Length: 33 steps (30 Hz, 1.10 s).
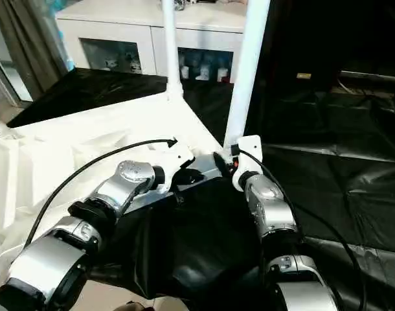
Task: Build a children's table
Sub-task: Rotate leg to tighten
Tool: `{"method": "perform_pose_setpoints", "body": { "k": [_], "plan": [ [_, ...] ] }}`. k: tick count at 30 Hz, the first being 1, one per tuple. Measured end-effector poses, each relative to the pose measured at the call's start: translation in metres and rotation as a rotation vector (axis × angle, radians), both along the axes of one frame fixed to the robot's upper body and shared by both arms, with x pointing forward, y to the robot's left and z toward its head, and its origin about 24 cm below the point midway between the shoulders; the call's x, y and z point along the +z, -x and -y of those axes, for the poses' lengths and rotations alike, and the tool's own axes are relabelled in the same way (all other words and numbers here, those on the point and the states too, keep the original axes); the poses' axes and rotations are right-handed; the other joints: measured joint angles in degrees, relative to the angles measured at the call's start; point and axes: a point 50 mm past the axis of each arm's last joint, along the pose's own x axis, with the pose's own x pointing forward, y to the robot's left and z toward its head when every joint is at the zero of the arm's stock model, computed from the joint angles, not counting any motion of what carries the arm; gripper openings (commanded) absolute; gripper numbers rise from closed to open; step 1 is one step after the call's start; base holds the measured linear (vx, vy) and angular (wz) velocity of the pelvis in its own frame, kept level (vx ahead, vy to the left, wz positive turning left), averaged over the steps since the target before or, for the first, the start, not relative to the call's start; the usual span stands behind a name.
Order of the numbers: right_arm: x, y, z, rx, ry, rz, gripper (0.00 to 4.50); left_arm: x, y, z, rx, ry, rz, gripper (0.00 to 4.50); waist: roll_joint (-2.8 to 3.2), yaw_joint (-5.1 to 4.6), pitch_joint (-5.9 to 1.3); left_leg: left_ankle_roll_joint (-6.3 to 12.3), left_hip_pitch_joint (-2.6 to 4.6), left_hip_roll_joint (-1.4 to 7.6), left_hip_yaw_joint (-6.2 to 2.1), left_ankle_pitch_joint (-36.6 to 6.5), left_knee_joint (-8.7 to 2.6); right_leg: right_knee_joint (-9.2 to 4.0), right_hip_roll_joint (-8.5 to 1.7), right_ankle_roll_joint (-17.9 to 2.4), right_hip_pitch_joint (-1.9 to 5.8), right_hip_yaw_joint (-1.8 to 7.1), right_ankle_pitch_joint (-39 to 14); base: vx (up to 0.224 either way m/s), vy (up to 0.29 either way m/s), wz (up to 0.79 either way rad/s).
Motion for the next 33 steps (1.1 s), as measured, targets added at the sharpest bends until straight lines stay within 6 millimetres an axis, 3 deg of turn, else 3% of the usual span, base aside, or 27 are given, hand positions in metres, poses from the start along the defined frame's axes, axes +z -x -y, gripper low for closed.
{"method": "perform_pose_setpoints", "body": {
  "k": [3, 8, 10, 12, 14, 16, 29, 33],
  "plan": [
    [0.002, 0.013, 0.009, 0.216, 0.033, 0.007, 3.76, 0.001, 0.003, -0.019, -0.099, -0.003, -0.01, 0.0, 0.01, 0.04, 0.01, 0.01, -0.03, 0.06, 0.0, 0.0, -0.08, 0.05, 0.01, 0.1, -0.06, -0.06, 0.1, 0.0, 0.0, 0.0],
    [0.009, 0.02, 0.013, 0.414, 0.067, 0.015, 3.76, 0.007, 0.006, -0.035, -0.222, -0.02, -0.012, 0.0, 0.05, 0.85, -0.01, 0.04, -0.2, 0.17, 0.0, 0.0, -0.29, 0.17, 0.01, -0.1, -0.24, -0.3, 0.4, 0.0, 0.0, 0.0],
    [0.012, 0.022, 0.014, 0.465, 0.079, 0.018, 3.76, 0.009, 0.008, -0.038, -0.259, -0.019, -0.015, 0.0, 0.06, 1.3, -0.02, 0.19, -0.45, 0.2, 0.0, -0.1, -0.3, 0.18, 0.0, 0.0, -0.46, -0.36, 0.3, 0.0, 0.0, 0.0],
    [0.017, 0.025, 0.015, 0.528, 0.079, 0.028, 3.76, 0.011, 0.01, -0.045, -0.297, -0.015, -0.021, 0.0, 0.1, 1.71, -0.05, 0.48, -1.13, 0.22, 0.0, 0.0, -0.17, 0.34, -0.03, -0.1, -1.08, -0.44, 0.3, 0.0, 0.0, 0.0],
    [0.019, 0.03, 0.016, 0.599, 0.078, 0.027, 3.76, 0.013, 0.012, -0.05, -0.337, -0.016, -0.033, 0.0, 0.1, 1.93, -0.05, 0.75, -1.51, 0.21, 0.0, -0.2, 0.29, 1.02, -0.18, -0.4, -1.48, -0.55, 0.1, 0.0, 0.0, 0.0],
    [0.017, 0.033, 0.016, 0.636, 0.08, 0.017, 3.76, 0.012, 0.014, -0.053, -0.349, -0.014, -0.044, 0.0, 0.1, 2.05, -0.05, 0.8, -1.54, 0.22, 0.0, -0.2, 0.38, 1.09, -0.22, -0.4, -1.5, -0.59, 0.0, 0.0, 0.0, 0.0],
    [0.012, 0.038, 0.014, 0.643, 0.027, 0.004, 2.77, 0.008, 0.019, -0.053, -0.368, -0.006, -0.07, 0.0, 0.09, 1.71, -0.05, 0.49, -1.26, 0.23, 0.11, -0.3, 0.65, 1.09, -0.4, -0.3, -1.06, -0.62, 0.1, 0.0, 0.0, 0.0],
    [0.005, 0.031, 0.012, 0.469, 0.005, 0.016, 2.75, 0.006, 0.013, -0.042, -0.273, -0.002, -0.034, 0.0, -0.01, 1.55, -0.12, 0.49, -1.21, 0.23, 0.11, -0.3, 0.66, 1.1, -0.4, -0.3, -1.02, -0.63, 0.1, 0.0, 0.0, 0.0]
  ]
}}
